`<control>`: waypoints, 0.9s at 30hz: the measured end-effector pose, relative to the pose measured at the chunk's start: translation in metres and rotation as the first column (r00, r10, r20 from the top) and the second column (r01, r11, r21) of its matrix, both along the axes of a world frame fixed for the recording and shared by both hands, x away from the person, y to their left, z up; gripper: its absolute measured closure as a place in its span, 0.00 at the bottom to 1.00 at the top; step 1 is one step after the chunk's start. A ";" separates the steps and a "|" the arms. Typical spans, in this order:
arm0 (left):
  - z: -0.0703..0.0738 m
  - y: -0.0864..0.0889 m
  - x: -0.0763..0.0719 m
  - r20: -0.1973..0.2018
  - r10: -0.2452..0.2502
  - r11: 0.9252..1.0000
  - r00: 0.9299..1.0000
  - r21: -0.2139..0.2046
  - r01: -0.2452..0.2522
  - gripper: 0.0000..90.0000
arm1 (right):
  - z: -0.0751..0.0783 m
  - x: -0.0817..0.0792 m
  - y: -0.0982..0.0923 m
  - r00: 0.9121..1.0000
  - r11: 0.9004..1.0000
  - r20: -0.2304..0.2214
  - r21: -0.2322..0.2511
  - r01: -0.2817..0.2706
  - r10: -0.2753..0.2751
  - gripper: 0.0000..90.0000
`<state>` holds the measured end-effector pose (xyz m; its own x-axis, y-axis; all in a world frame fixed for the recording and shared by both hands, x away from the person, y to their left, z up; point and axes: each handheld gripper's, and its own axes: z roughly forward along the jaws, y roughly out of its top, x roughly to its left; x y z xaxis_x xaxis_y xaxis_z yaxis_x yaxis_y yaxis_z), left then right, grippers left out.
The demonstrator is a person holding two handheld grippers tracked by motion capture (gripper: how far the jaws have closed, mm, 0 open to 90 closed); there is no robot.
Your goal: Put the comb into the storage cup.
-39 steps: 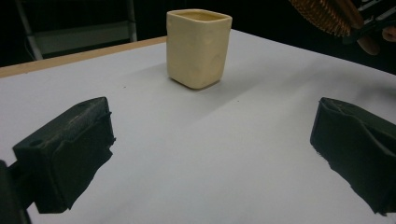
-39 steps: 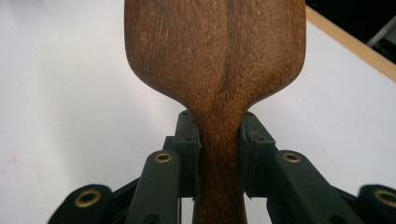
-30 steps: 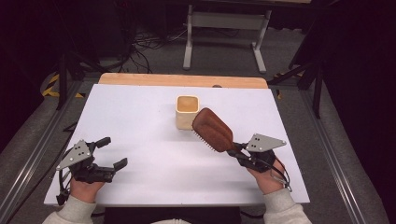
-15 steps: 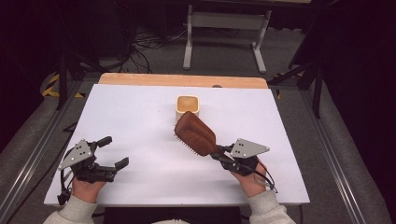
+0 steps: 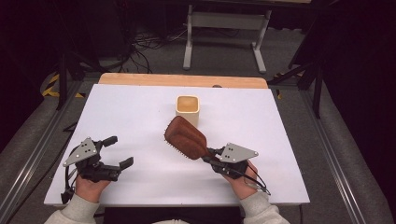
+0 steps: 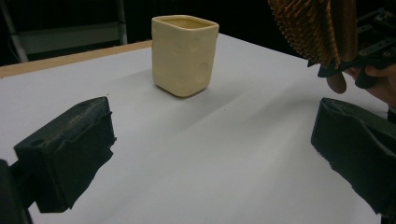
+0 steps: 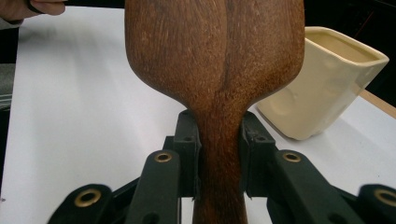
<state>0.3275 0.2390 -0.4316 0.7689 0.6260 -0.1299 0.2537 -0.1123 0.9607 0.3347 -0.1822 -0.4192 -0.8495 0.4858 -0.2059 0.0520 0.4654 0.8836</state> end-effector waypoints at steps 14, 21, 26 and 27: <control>0.020 -0.019 0.002 0.018 -0.043 0.999 0.999 -0.001 0.043 0.00 | -0.008 -0.001 0.014 1.000 1.000 0.015 -0.003 -0.003 0.003 0.81; 0.032 -0.037 0.006 0.029 -0.081 0.997 0.996 0.007 0.081 0.01 | -0.007 -0.001 0.015 1.000 1.000 0.029 0.000 0.005 -0.005 0.80; 0.041 -0.050 0.013 -0.002 -0.152 0.986 0.988 -0.064 0.152 0.02 | -0.008 -0.002 0.016 0.999 1.000 0.039 0.005 0.008 -0.008 0.80; 0.042 -0.053 0.014 -0.006 -0.153 0.986 0.988 -0.062 0.152 0.02 | -0.008 -0.002 0.016 0.999 1.000 0.042 0.006 0.007 -0.007 0.80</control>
<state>0.3412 0.1859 -0.3893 0.8531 0.4921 -0.1732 0.2484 -0.0914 0.9643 0.3323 -0.1657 -0.4268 -0.8368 0.4929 -0.2384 0.0181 0.4601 0.8877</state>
